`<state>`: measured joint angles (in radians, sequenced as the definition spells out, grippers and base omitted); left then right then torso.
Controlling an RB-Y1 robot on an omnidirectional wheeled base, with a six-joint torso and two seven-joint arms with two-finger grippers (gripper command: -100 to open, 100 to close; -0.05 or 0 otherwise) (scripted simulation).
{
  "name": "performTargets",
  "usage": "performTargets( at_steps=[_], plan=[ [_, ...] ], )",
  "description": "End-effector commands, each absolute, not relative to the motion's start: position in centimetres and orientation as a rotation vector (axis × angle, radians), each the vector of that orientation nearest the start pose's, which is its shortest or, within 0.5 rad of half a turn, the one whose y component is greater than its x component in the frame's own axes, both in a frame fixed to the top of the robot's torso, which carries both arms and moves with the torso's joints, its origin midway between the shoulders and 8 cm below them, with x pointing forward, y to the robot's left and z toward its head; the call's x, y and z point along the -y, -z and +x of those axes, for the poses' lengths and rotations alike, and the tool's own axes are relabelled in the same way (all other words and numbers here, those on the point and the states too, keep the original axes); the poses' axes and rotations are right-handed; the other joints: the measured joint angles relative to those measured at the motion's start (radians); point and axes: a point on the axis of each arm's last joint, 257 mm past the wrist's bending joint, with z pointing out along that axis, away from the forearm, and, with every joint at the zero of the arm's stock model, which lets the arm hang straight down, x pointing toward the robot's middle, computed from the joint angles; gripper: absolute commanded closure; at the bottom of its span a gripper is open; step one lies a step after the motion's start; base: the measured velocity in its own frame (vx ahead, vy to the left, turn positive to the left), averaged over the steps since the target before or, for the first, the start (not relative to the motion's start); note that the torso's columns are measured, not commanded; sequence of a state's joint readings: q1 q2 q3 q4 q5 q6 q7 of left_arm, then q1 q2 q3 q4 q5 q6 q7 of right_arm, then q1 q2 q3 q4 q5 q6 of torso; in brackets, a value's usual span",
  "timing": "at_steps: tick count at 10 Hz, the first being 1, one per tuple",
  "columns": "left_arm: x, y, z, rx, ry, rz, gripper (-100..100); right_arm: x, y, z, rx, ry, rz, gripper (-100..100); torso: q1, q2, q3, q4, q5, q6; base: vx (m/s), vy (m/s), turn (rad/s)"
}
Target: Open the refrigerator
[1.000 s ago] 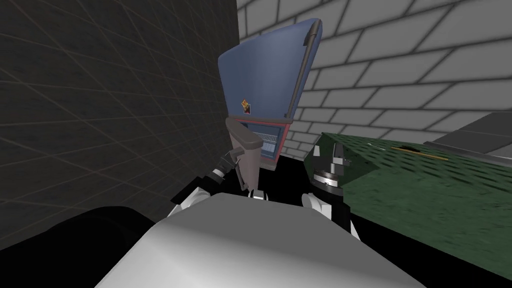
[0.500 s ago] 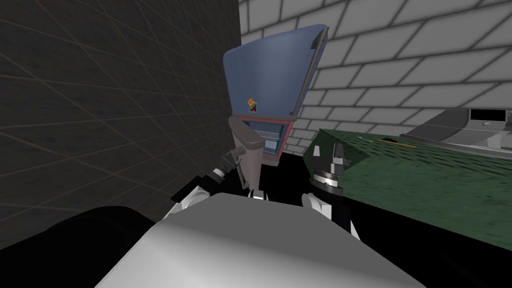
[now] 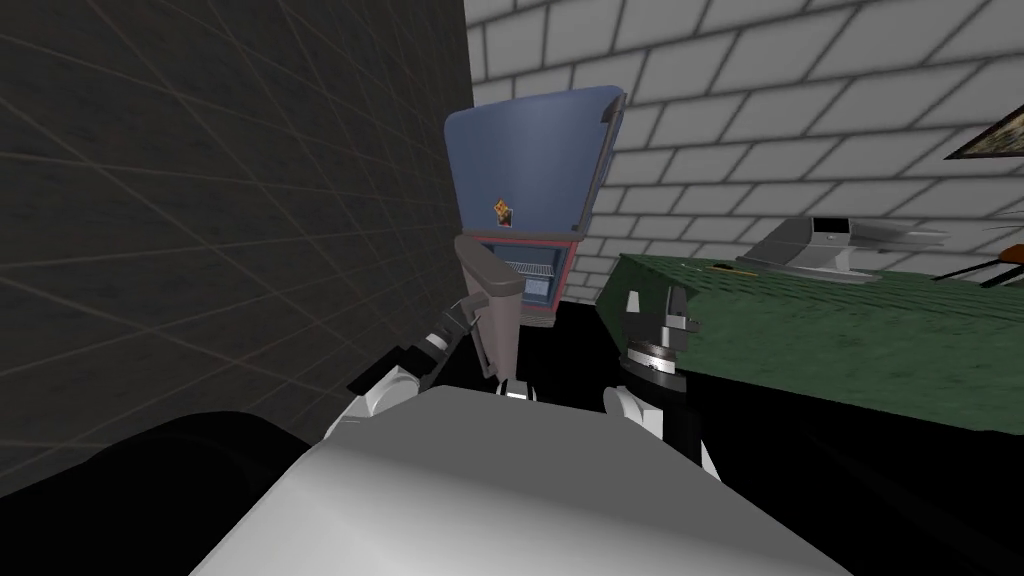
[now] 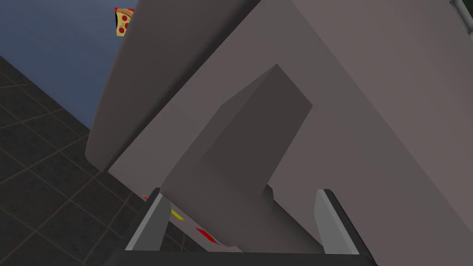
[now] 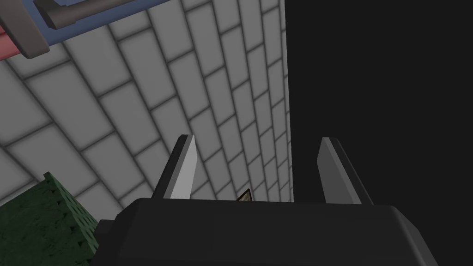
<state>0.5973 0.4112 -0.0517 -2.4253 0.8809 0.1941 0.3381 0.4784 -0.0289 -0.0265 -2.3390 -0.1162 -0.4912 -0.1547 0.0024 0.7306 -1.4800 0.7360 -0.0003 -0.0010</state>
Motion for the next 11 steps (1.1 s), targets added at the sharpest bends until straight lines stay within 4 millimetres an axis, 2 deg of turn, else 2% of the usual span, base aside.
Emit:
performTargets(
  at_steps=[1,2,3,5,6,7,8,9,11],
  plan=[
    [-23.5,11.2,38.3,-0.943,1.965,-1.72,100,29.3,-5.6,33.1,-0.473,-1.522,0.698,0,0.003,0.0,-0.001,0.0,0.0,0.002,-0.175,0.234,-0.165],
    [-24.6,11.4,39.0,-0.936,1.957,-1.723,100,29.3,-5.6,33.1,-0.474,-1.522,0.699,0,-0.002,0.0,0.0,-0.001,0.0,0.0,-0.186,0.299,-0.28],
    [-24.6,11.4,39.0,-0.936,1.957,-1.723,100,29.3,-5.6,33.1,-0.474,-1.522,0.698,0,0.002,0.0,0.0,-0.002,0.001,0.002,-0.175,0.262,-0.189],
    [-26.9,11.4,40.6,-0.915,1.941,-1.726,100,29.3,-5.6,33.1,-0.473,-1.522,0.698,0,0.0,-0.001,-0.001,-0.002,0.001,0.002,-0.275,0.278,-0.36],
    [-26.9,11.4,40.6,-0.915,1.941,-1.726,100,29.3,-5.6,33.1,-0.474,-1.522,0.698,0,0.002,0.002,0.001,-0.001,0.001,0.002,-0.206,0.288,-0.25],
    [-28.2,11.3,41.3,-0.901,1.934,-1.727,100,29.3,-5.6,33.1,-0.474,-1.522,0.699,0,-0.001,0.0,0.001,-0.002,0.001,0.0,-0.195,0.284,-0.391],
    [-28.2,11.3,41.3,-0.901,1.934,-1.727,100,29.3,-5.6,33.1,-0.474,-1.522,0.698,0,0.0,-0.003,-0.002,-0.002,0.001,0.003,-0.188,0.209,-0.178],
    [-29.5,11.0,41.6,-0.882,1.921,-1.733,-100,29.3,-5.6,33.1,-0.474,-1.522,0.699,0,-0.004,-0.003,-0.002,-0.002,0.0,0.0,-0.114,0.062,-0.153],
    [-32.8,10.5,42.2,-0.846,1.881,-1.745,-100,29.3,-5.6,33.1,-0.473,-1.522,0.699,0,-0.016,0.0,0.0,0.0,-0.003,0.004,-0.087,-0.069,-0.254]
  ],
)
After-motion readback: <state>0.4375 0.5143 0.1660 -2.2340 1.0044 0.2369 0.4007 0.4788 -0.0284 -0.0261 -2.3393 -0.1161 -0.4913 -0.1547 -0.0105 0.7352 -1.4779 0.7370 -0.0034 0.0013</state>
